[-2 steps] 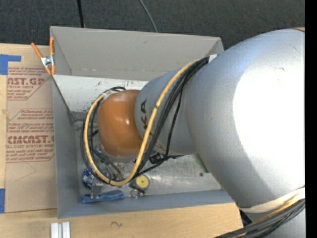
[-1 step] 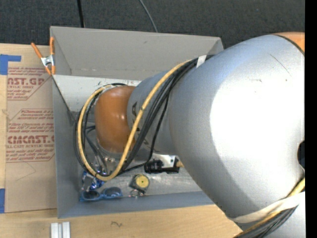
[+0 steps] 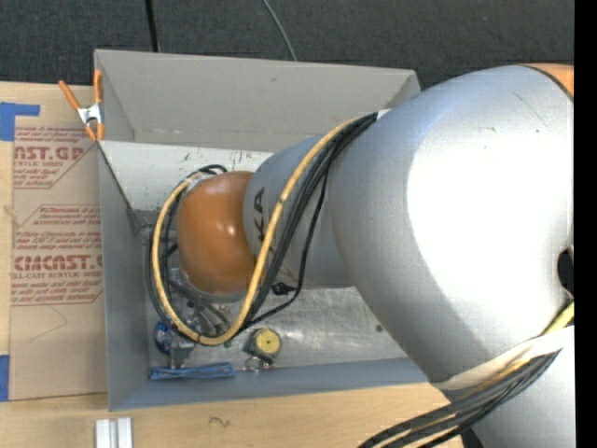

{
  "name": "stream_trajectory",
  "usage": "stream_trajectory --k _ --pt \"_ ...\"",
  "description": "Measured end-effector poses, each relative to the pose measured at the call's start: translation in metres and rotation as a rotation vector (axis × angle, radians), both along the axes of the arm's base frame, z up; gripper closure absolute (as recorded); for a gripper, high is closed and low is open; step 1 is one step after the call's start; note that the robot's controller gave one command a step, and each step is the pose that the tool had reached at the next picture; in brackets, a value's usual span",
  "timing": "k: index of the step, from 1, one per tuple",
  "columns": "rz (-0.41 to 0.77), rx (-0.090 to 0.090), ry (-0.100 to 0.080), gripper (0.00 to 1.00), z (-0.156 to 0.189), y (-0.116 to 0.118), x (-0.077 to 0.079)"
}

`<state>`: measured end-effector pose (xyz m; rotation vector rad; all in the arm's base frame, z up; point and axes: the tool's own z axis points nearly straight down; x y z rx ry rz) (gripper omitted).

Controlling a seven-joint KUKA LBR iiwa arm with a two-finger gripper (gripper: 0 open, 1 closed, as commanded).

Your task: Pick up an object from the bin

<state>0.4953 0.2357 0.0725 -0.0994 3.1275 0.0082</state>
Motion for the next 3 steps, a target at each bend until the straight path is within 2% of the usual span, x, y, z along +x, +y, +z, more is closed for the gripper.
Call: stream_trajectory --k 1,2,3 --pt "-0.001 -0.003 0.006 0.0 0.001 0.001 0.001" --pt "0.0 -0.002 0.006 1.0 0.002 0.001 0.002" --pt "0.0 -0.004 0.01 1.0 0.021 0.002 0.002"
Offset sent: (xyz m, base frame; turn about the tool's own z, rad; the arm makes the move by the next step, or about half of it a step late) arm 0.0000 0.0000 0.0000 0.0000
